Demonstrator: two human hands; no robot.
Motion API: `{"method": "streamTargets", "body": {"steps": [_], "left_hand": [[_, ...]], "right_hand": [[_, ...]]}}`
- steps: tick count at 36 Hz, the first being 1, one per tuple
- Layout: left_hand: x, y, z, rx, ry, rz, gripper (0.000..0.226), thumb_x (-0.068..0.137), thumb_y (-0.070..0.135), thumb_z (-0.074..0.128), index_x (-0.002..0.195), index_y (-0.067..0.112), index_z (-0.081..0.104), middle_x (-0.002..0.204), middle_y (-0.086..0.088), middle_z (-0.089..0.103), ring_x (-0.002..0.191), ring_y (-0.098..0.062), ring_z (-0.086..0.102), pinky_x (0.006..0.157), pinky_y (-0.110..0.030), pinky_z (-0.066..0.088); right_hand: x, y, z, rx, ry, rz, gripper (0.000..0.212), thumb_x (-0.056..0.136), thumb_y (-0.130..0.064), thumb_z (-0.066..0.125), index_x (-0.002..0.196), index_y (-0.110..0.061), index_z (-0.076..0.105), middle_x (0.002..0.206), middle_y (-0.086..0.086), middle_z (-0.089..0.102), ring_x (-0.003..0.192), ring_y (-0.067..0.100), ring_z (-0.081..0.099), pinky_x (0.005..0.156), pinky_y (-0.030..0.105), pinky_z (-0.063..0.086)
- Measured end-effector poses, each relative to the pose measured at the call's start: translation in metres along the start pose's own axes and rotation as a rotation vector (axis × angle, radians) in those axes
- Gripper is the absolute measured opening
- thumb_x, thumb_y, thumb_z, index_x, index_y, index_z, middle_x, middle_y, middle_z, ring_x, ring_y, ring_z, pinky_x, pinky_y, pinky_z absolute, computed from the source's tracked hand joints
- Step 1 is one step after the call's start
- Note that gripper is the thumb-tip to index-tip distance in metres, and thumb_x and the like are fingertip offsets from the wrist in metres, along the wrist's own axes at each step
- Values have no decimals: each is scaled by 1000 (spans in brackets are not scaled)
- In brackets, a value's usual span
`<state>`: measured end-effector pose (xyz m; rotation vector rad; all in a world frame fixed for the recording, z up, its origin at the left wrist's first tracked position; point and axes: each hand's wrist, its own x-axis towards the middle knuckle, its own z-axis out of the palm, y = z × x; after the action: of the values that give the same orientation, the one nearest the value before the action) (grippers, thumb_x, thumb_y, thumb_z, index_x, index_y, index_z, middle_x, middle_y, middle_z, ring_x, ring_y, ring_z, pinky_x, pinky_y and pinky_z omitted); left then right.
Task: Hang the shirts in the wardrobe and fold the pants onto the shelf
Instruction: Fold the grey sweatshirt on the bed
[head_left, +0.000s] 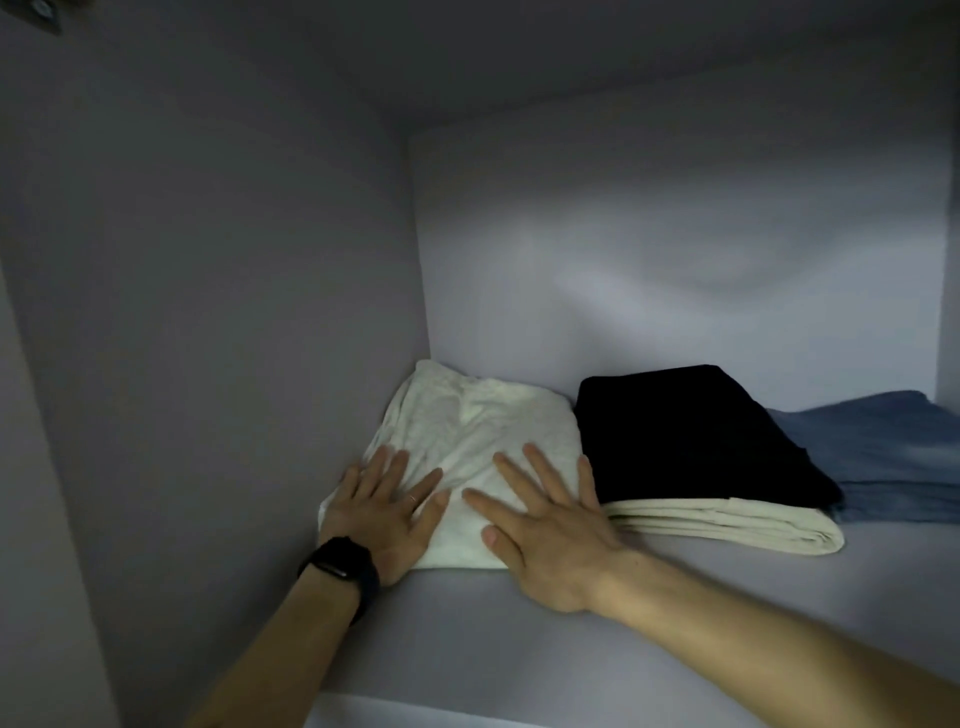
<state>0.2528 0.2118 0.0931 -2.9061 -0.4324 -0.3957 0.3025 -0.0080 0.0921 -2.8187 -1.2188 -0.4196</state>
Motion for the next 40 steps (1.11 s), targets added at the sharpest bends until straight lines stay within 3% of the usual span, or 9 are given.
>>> {"method": "streamTargets", "body": {"steps": [4, 8, 13, 15, 19, 25, 33, 37, 40], "left_hand": [[6, 2, -2, 44, -20, -23, 57, 98, 62, -2, 153, 51, -11, 167, 7, -14, 152, -16, -21, 120, -42, -18], [12, 5, -15, 34, -95, -27, 56, 101, 57, 3, 156, 48, -1, 168, 4, -7, 154, -19, -14, 123, -42, -12], [22, 25, -47, 98, 68, -53, 57, 99, 56, 19, 144, 33, 45, 151, -4, 45, 138, -29, 39, 113, -48, 27], [34, 33, -58, 40, 117, -36, 60, 98, 56, 24, 149, 30, 40, 156, -5, 37, 142, -30, 33, 114, -48, 24], [60, 39, -60, -11, 107, 67, 60, 102, 52, 16, 158, 32, 20, 168, 0, 12, 154, -23, 7, 123, -52, -2], [70, 22, -13, 251, 61, 27, 62, 99, 62, -2, 158, 43, 3, 169, 1, -5, 154, -28, -8, 112, -61, -25], [84, 5, -21, 319, 24, 66, 66, 97, 67, -3, 158, 41, -7, 168, -7, -5, 155, -23, -5, 116, -58, -20], [84, 18, -39, 308, -13, 32, 65, 101, 61, 2, 160, 36, 12, 165, -15, 17, 152, -30, 15, 120, -55, -5], [96, 33, -53, 160, 89, 80, 64, 102, 59, 11, 158, 31, 22, 164, -10, 21, 149, -33, 19, 120, -53, 4]], "right_hand": [[4, -1, -5, -60, -97, 15, 51, 105, -56, 11, 152, -58, -8, 163, -10, -30, 145, 23, -40, 109, 66, -26], [9, -1, -20, -74, -189, 51, 51, 104, -57, 18, 151, -61, -2, 166, -11, -23, 148, 25, -34, 108, 71, -20], [34, -1, -50, 104, -177, 128, 52, 101, -60, 15, 153, -54, 17, 169, -13, -5, 154, 30, -18, 109, 71, -19], [50, 1, -57, 143, -88, 181, 55, 103, -55, 16, 157, -46, 16, 169, -12, -8, 154, 30, -18, 112, 70, -16], [81, 6, -57, 175, -78, 276, 58, 104, -51, 16, 160, -38, 6, 168, -8, -15, 153, 24, -24, 114, 69, -16], [102, 9, -16, -27, -154, 332, 63, 99, -62, 6, 159, -43, -2, 169, -1, -14, 153, 36, -19, 113, 69, -16], [107, 37, -24, 20, -188, 460, 76, 87, -84, 8, 156, -53, 3, 169, -8, -10, 154, 32, -14, 114, 69, -14], [103, 40, -26, 51, -166, 575, 76, 91, -78, 12, 159, -45, 6, 169, -3, -12, 153, 40, -14, 112, 73, -12], [114, 36, -29, 42, -98, 549, 72, 93, -74, 15, 158, -46, 5, 169, -4, -12, 153, 37, -18, 112, 72, -13]]}}
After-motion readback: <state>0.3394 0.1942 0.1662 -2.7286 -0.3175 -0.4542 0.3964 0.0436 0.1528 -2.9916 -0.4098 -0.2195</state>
